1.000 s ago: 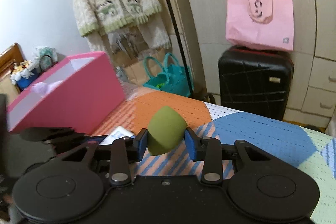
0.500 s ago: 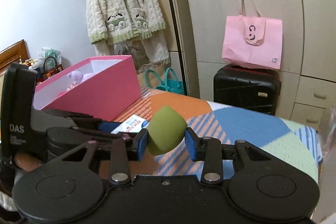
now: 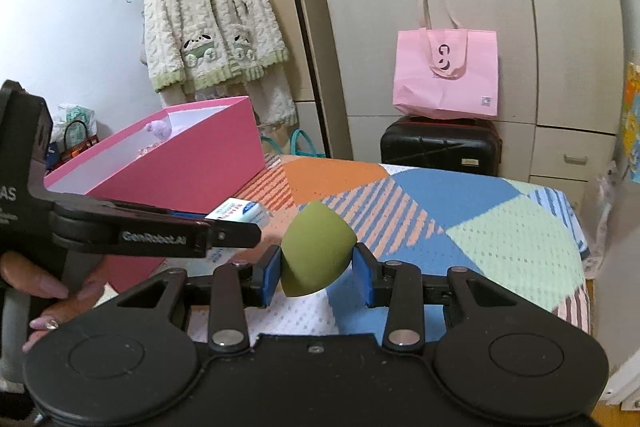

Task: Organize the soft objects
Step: 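Carry the tissue pack in the left tool and sponge in the right tool over the box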

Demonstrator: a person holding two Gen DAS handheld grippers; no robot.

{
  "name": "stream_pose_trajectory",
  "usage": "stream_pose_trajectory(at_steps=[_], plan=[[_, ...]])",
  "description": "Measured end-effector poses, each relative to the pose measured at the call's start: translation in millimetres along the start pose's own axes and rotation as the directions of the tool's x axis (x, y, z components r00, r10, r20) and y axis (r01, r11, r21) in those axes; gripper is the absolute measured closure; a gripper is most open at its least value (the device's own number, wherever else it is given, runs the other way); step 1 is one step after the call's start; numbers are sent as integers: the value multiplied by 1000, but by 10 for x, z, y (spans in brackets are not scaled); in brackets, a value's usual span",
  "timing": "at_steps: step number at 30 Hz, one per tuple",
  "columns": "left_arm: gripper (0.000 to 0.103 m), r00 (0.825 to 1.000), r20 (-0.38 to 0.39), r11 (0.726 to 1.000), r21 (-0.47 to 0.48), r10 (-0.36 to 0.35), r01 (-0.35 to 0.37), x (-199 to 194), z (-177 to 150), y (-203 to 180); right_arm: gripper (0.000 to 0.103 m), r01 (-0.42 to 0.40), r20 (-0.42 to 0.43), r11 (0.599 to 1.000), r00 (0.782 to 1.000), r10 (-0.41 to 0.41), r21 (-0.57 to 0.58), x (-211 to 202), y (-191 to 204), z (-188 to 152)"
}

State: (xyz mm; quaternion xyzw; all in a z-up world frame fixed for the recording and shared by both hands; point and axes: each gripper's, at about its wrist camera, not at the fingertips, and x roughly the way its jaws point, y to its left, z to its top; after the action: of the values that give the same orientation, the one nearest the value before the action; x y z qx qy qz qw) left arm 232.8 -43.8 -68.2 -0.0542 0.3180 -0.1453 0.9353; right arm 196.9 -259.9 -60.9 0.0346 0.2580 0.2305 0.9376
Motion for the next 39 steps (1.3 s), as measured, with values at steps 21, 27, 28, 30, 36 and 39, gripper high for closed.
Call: stream_pose_trajectory(at_steps=[21,27,28,30,36,39], plan=[[64,966,-130,974,8,-224,227,-684,-238,201,59,-112,-50,993,992,113,36,-521,542,-295],[64,956,-182,967,66,-232,247,-1087,-260,370,59,-175,-112,984,979,172,-25,-655,791,-170],[64,956,-183,967,74,-227,244,-1160,-266,400,59,-188,-122,982,975,183,-28,-659,820,-161],[64,957,-187,967,84,-222,241,-1317,-267,478,59,-213,-141,976,969,205,-41,-661,907,-147],[64,959,-204,969,104,-198,223,-1707,-230,674,59,-254,-151,961,960,236,-112,-645,1251,-4],[64,964,-200,974,108,-174,198,-1900,-155,792,59,-263,-141,955,959,244,-139,-668,1443,126]])
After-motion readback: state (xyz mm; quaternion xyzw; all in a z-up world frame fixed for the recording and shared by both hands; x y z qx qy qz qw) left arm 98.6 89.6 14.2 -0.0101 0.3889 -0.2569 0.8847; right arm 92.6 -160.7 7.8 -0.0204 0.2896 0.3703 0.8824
